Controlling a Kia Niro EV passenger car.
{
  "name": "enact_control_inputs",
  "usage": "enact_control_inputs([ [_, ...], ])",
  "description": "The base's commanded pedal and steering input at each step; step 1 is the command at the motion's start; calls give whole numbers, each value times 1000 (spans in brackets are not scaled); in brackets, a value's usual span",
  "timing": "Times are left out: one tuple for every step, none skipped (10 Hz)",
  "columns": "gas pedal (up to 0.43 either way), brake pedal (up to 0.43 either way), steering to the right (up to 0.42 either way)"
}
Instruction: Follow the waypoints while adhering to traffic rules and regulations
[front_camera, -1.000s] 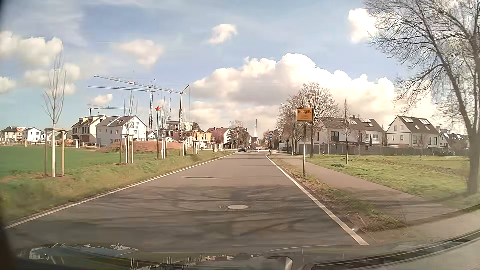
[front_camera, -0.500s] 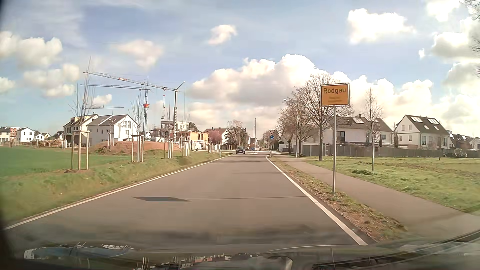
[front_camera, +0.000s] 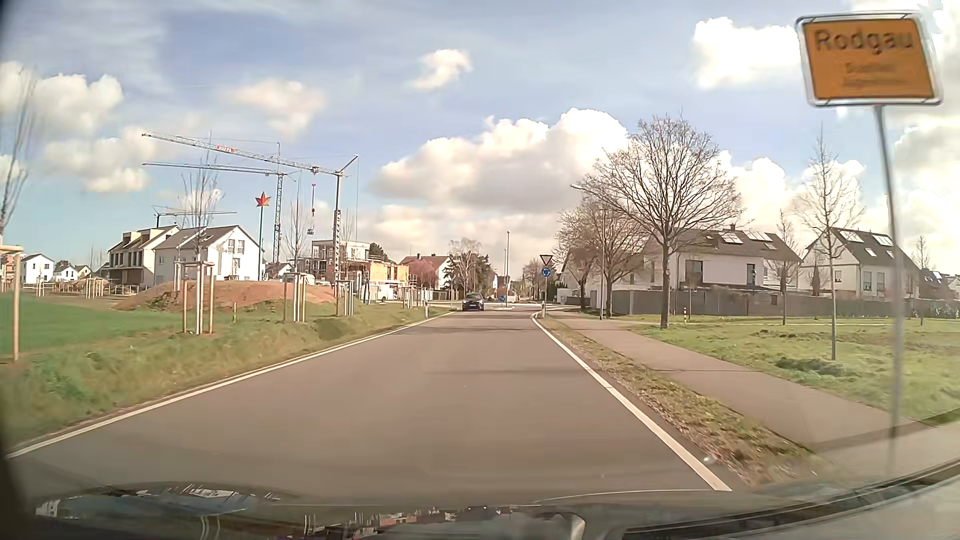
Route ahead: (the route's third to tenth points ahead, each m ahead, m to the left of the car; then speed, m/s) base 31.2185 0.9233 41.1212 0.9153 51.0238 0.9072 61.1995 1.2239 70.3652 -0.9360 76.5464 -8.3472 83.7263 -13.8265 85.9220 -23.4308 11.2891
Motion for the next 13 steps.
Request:
enact_control_inputs([
  [98,0,3],
  [98,0,2],
  [98,0,1],
  [98,0,1],
  [98,0,0],
  [98,0,-1],
  [98,0,-1],
  [98,0,-1],
  [98,0,-1],
  [98,0,0],
  [110,0,0],
  [110,0,0],
  [118,0,0],
])
